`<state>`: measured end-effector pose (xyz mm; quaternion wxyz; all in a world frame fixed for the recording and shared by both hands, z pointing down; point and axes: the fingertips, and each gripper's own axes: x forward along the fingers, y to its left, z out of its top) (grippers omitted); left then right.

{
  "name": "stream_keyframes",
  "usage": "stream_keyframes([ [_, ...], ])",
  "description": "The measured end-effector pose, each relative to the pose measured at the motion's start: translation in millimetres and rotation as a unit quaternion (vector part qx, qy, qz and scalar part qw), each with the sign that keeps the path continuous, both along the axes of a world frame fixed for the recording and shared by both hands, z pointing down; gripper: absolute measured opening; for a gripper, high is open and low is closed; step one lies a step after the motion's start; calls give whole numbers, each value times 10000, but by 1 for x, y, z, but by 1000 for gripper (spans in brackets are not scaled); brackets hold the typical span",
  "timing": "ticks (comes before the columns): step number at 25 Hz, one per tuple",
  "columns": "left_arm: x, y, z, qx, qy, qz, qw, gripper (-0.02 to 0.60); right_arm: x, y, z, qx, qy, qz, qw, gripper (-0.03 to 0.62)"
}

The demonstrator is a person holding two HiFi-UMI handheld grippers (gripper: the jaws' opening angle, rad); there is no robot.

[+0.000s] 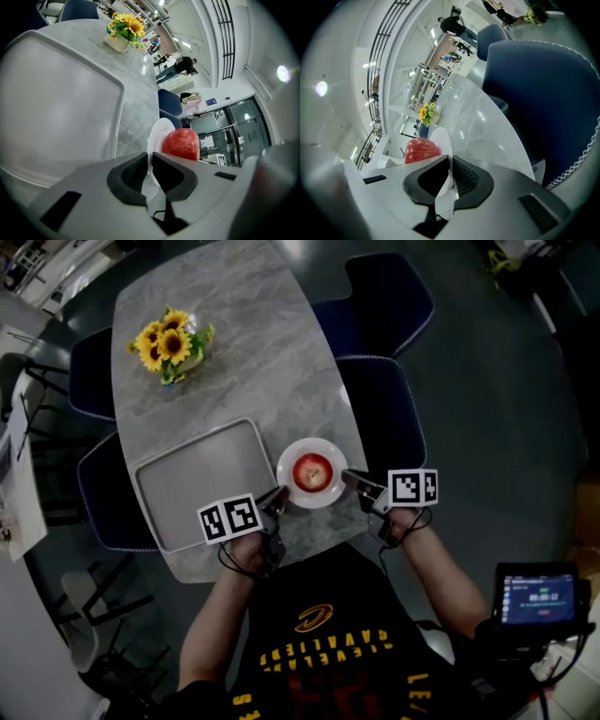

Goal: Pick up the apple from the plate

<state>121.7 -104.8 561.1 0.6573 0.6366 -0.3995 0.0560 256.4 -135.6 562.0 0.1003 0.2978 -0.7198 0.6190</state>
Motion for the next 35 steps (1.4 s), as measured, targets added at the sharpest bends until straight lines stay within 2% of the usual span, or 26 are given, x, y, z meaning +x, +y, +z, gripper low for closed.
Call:
stream_keyframes([
  [8,13,3,-19,161,127,148,9997,32,12,0,-18,167,-106,-6,9998,32],
  [21,22,4,-9,76,81,311,9995,31,21,4,-7,30,-6,147,9999,34],
  [35,20,7,-10,54,240,228,9994,31,21,5,-8,118,76,136,9998,33],
])
